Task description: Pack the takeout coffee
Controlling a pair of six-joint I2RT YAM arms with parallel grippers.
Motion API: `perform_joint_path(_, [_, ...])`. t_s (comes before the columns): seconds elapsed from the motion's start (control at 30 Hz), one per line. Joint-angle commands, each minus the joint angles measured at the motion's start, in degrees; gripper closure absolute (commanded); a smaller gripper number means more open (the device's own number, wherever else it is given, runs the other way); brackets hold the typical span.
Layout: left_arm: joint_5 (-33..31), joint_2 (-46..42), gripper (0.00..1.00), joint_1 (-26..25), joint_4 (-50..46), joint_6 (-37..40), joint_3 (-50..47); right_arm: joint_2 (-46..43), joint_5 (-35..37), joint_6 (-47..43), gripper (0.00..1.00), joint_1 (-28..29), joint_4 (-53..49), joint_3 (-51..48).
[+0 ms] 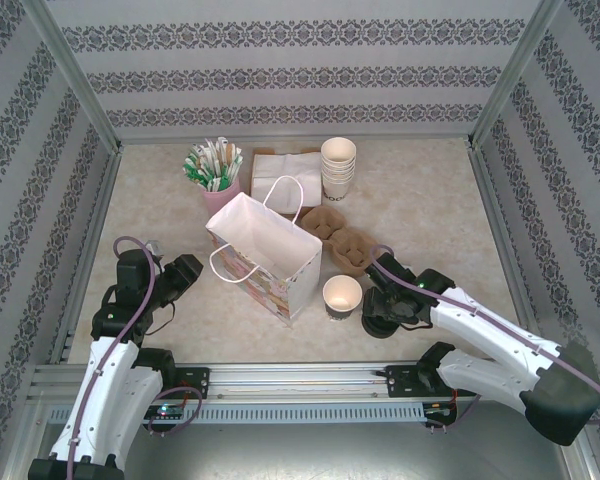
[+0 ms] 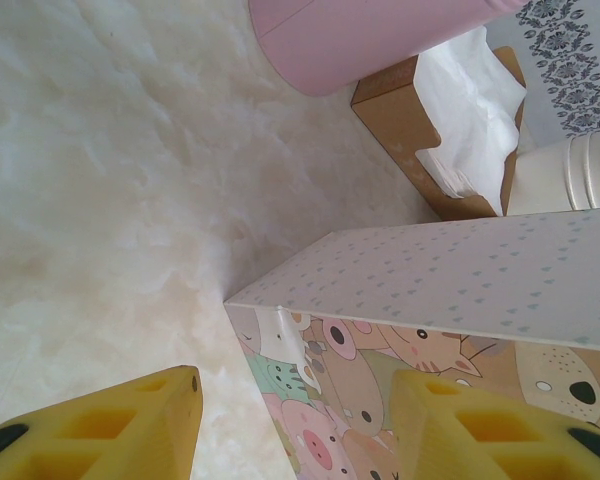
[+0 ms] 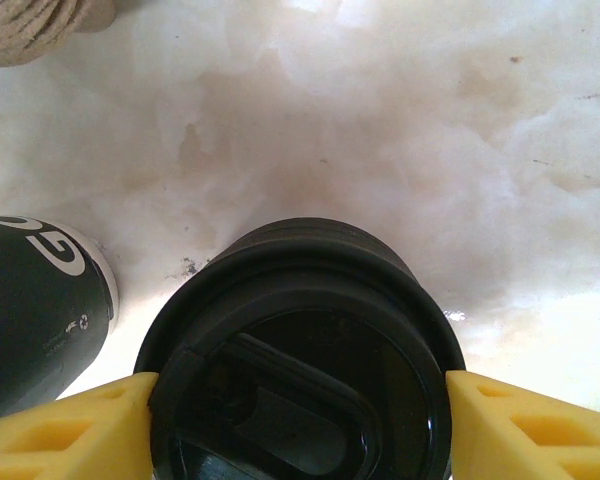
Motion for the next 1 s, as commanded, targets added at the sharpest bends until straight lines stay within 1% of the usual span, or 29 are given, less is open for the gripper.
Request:
perform_joint_path(0.0, [0.19,-0.12,0.47,0.42,-1.06,0.72,-0.32,-1.25,1.08,-0.36,0.32,-0.31,-3.24,1.58])
perform_joint_path(0.27, [0.01,-0.12,0.47,0.42,-0.82,0.82,-0.42,-3.38,1.25,-0.64,0.32,-0.31,-6.81,6.8])
perform_joint_path(0.5, [-0.21,-0.12,0.47,0.42,-0.82,1.18,-0.49,-3.29,3.19,-2.67,0.32,0.38,-11.62,14.85])
perform_joint_path(0.67, [-0.26,-0.14,0.47,0.42,-0.86,1.44,-0.41,-2.19,5.59,-2.94,0.32,3.8,-13.25,20.44])
perform_joint_path(0.87, [-0.3,-0.21,0.47,0.42,-1.21,1.58,-0.41,3.38,6.77,-2.92,0.32,10.91,-9.85,24.12])
perform_joint_path(0.97, [-0.3,-0.3,0.47,0.42,-1.51,1.71,-0.41,6.02,6.81,-3.07,0.32,12.86,-7.66,24.18])
